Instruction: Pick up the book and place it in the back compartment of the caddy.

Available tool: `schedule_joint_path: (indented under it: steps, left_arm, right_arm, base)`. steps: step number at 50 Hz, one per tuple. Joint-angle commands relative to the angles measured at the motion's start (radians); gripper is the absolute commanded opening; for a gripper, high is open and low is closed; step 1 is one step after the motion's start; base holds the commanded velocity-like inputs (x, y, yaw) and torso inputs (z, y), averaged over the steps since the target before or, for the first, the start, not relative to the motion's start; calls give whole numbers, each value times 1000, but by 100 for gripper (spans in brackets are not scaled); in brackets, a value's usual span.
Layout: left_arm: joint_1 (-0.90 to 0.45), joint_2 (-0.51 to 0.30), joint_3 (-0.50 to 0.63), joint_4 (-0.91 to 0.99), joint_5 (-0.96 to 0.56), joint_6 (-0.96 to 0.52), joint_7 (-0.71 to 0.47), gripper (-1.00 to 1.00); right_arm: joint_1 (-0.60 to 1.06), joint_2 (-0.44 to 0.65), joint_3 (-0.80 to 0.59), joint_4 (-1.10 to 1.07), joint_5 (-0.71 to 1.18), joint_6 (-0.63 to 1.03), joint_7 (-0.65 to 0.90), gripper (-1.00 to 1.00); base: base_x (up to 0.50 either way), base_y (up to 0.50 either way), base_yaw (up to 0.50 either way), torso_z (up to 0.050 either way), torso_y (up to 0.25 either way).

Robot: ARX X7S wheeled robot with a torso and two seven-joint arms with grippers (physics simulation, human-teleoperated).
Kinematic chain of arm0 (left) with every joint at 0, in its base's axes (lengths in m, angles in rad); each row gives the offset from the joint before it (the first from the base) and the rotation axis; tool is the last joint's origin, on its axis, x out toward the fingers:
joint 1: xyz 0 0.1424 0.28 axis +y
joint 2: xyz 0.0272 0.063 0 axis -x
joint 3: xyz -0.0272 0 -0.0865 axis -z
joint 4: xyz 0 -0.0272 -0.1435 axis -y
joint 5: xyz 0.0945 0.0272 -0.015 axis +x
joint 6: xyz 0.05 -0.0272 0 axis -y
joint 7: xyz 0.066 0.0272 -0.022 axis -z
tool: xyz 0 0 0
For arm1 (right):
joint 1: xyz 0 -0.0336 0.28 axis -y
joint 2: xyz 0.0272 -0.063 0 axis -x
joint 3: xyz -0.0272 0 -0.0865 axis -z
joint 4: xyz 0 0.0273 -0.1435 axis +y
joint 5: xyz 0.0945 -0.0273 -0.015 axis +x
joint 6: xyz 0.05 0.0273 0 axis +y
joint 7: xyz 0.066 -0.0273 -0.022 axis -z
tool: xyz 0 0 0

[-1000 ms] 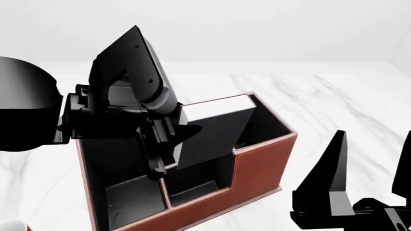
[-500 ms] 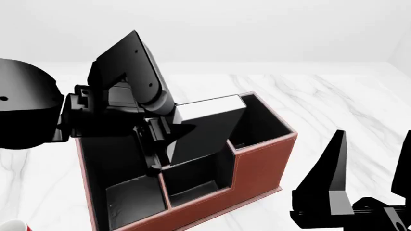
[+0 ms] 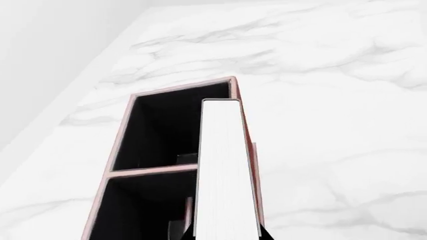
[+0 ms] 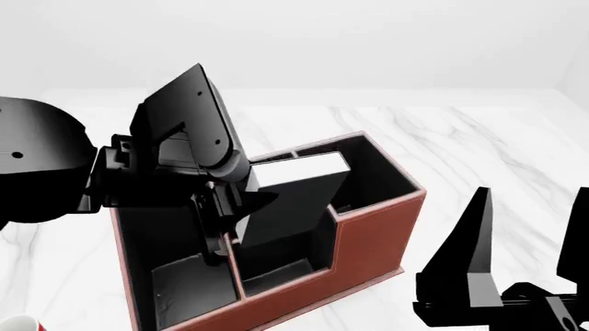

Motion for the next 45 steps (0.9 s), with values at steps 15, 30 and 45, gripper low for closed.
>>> schedule_joint_path:
  steps: [15,30,45]
  left_arm:
    - [49,23,-40,30,27,77,2,-100]
    - [129,3,-58,23,55,164,3,-100]
    - [153,-17,-46,15,85,184,11,-100]
  right_arm:
    - [1,-13,15,5,-17,-4,-15,100]
    - [1,-9,12,5,-17,-2,-11,100]
    - [6,-7,9,12,-17,-3,-9,100]
  base:
    - [0,0,0,1,1]
    - [0,0,0,0,1]
    - [0,0,0,1,1]
